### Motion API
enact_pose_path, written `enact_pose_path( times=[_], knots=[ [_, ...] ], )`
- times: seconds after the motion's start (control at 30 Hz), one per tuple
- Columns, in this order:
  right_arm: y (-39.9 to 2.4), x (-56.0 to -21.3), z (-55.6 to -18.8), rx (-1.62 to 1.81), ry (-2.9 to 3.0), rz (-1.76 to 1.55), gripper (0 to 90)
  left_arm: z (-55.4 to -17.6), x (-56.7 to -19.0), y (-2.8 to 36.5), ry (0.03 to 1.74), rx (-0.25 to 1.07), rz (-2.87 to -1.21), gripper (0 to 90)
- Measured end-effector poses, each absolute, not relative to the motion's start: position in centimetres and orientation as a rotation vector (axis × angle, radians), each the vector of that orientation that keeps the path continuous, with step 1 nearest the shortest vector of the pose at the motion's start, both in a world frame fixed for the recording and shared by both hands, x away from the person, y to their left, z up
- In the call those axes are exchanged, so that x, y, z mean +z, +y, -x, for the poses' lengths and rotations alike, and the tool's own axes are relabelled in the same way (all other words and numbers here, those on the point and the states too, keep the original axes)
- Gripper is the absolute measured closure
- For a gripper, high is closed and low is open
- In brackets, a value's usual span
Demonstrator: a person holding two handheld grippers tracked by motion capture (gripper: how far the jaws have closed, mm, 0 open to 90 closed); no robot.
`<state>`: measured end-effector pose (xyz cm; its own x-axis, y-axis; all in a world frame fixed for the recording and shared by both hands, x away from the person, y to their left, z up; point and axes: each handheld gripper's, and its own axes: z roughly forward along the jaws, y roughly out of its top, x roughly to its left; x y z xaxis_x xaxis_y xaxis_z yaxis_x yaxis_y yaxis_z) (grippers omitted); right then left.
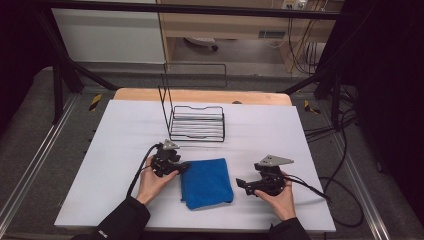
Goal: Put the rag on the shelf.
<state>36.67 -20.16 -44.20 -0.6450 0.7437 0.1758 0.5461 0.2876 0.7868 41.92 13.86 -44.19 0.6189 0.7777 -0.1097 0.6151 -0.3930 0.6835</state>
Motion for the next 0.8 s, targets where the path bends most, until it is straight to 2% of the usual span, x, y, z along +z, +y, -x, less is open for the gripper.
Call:
enact_pose_path(
  times=[0.17, 0.6, 0.7, 0.8],
  knots=[
    [-20.10, -44.26, -36.77, 1.294, 2.333, -1.189, 4.4, -41.75, -44.43, 13.29, 1.063, 0.319, -2.155, 62.9],
    [-19.96, -44.37, -37.08, 1.307, 2.348, -1.203, 4.9, -42.09, -44.47, 13.23, 1.107, 0.266, -2.149, 70.0],
    [-19.93, -44.32, -37.30, 1.319, 2.347, -1.210, 5.1, -42.10, -44.47, 13.10, 1.100, 0.224, -2.143, 79.9],
    [-19.92, -44.38, -37.56, 1.321, 2.344, -1.205, 5.1, -42.14, -44.47, 13.14, 1.093, 0.218, -2.142, 81.9]
  ],
)
